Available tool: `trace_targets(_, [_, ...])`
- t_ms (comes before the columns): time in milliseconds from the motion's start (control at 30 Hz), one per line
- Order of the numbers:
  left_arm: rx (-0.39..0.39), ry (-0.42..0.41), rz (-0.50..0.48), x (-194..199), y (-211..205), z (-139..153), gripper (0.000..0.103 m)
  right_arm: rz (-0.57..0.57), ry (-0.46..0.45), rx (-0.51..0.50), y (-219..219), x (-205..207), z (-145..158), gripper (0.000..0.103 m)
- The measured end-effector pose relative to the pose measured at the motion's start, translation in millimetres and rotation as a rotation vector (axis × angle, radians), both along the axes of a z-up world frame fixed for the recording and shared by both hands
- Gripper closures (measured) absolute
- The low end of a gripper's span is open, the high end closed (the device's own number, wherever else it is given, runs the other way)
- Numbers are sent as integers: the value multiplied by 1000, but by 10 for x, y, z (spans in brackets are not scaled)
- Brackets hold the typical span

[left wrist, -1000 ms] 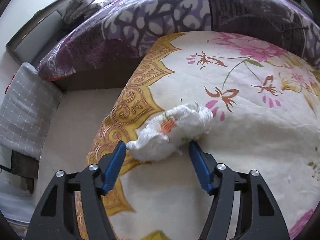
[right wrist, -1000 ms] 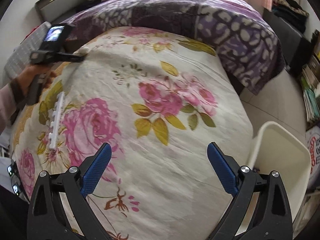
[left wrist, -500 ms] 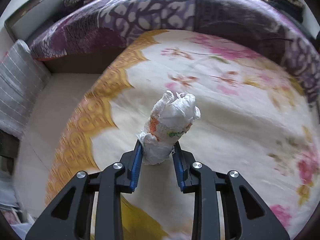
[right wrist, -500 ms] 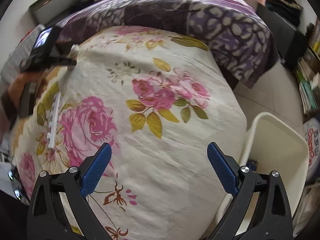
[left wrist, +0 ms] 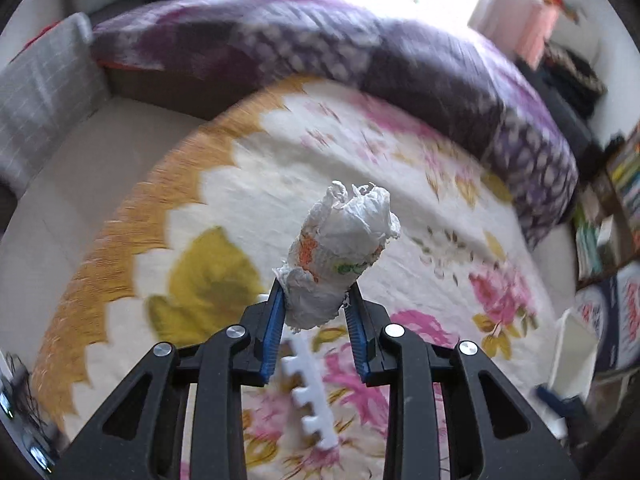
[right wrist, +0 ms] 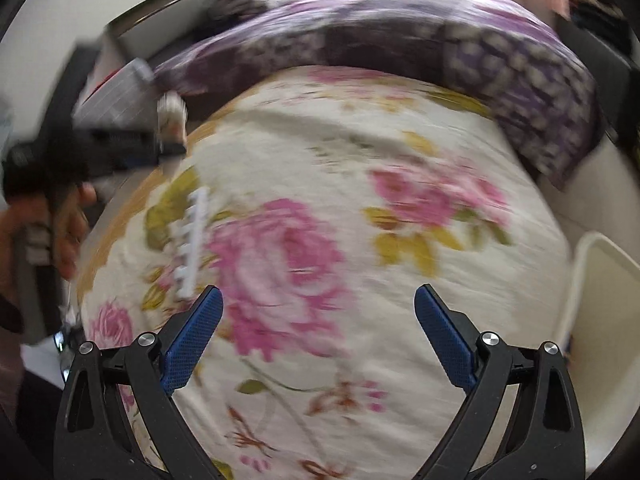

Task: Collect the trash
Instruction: 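Grasp the white foam strip with the right tool while the left tool holds the bag, then carry the foam strip over the bin and open the right tool while the left tool carries the bag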

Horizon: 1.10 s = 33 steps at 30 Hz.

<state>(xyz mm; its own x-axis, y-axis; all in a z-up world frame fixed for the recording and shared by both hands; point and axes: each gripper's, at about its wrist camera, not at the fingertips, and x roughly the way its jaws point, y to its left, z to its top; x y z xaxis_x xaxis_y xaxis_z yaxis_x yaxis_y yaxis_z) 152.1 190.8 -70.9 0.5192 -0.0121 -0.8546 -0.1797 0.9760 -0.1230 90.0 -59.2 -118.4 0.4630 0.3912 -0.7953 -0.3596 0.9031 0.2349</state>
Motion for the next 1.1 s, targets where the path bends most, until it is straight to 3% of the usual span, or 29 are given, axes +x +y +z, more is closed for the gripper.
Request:
trace_targets(167, [127, -105, 53, -294, 240, 296, 73, 176, -68, -42, 741, -181, -105, 10])
trace_targets(400, [128, -178, 79, -379, 454, 538, 73, 240, -71, -56, 1342, -58, -381, 15])
trace_targets(500, [125, -182, 76, -357, 452, 554, 72, 259, -73, -126, 1532, -9, -501, 30])
trace_targets(567, [123, -170, 75, -346, 452, 520, 72, 264, -68, -167, 1599, 24, -564, 58])
trace_targets(600, [121, -165, 76, -346, 456, 507, 72, 257, -83, -185, 1605, 17, -569, 64])
trace_targets(633, [119, -163, 77, -355, 459, 500, 72, 254, -93, -188, 1592, 16, -559, 82])
trace_targets(700, [117, -164, 84, -361, 469, 494, 72, 235, -61, -147, 1520, 47, -532, 81])
trace_targets(833, [95, -170, 98, -368, 484, 514, 73, 176, -84, -106, 1266, 37, -330, 82])
trace_targets(1100, [97, -208, 63, -414, 221, 591, 72, 50, -157, -114, 709, -16, 171, 82])
